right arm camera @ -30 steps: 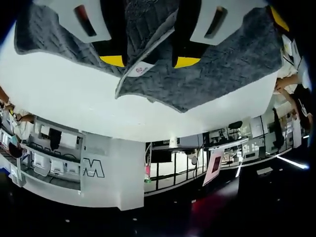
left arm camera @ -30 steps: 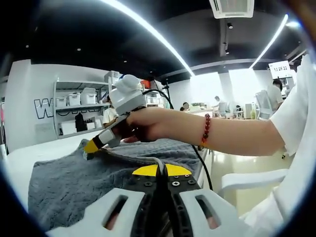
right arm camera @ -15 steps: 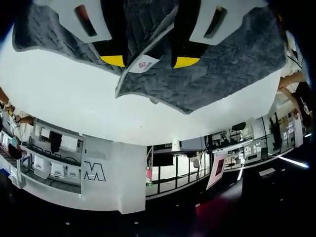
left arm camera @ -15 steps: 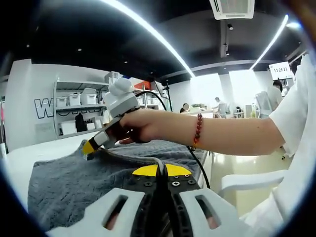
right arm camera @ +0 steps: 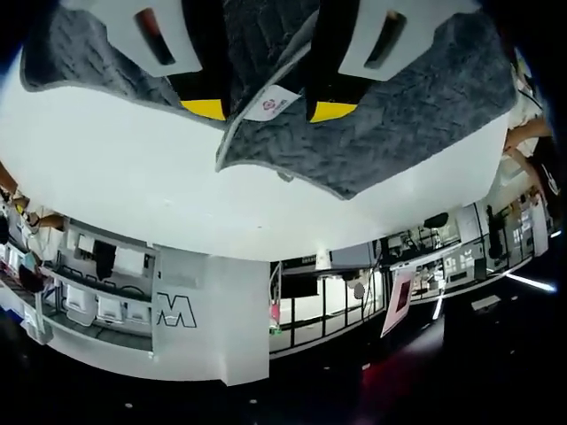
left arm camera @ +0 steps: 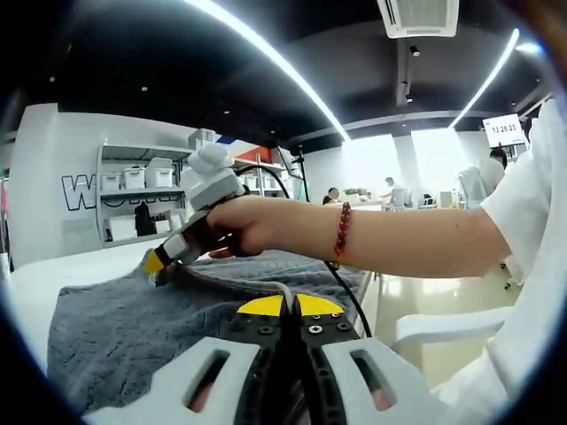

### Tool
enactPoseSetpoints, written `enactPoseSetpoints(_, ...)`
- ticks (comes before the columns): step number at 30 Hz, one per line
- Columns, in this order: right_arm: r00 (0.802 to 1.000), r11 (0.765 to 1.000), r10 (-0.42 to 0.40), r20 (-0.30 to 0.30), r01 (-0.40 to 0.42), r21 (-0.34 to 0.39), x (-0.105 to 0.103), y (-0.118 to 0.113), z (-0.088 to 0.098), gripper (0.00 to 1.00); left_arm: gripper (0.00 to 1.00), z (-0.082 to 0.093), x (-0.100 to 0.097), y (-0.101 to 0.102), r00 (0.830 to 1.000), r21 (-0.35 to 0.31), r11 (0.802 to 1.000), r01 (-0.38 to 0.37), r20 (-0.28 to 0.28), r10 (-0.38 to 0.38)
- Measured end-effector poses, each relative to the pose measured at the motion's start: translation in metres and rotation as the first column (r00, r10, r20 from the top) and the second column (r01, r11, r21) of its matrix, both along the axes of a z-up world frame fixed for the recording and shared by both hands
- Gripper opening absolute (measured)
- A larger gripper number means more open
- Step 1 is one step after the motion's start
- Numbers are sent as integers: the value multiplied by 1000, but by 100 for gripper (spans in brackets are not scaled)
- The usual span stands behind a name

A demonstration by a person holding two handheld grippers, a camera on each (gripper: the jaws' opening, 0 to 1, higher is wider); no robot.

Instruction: Open the folded towel by lifting each exposed corner and separating the folded layers until the towel lies flat within the target outline without major curled edges

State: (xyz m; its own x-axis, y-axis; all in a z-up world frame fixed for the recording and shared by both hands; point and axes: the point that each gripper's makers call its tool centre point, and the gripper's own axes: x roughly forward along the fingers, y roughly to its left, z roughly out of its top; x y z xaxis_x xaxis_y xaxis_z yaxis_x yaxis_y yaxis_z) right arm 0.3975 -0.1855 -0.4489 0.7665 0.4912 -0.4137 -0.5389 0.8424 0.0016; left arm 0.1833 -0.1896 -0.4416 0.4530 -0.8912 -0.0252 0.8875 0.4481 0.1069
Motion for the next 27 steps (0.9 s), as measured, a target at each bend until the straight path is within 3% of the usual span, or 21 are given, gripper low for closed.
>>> enactPoseSetpoints(15, 999, 1000, -28, -22, 29, 13, 13, -3, -5, 27, 3, -1, 1, 0, 1000, 4, 1000, 6, -7, -6)
enactPoseSetpoints(18, 999, 999, -33, -24, 33, 18, 24, -7, -4, 26, 3, -2, -1, -1, 1000, 2, 1000, 6, -9, -6)
enactPoseSetpoints(27, 999, 999, -39, -8, 39, 37, 32, -9, 1, 23, 3, -2, -1, -1, 1000, 3, 1000, 5, -12, -5)
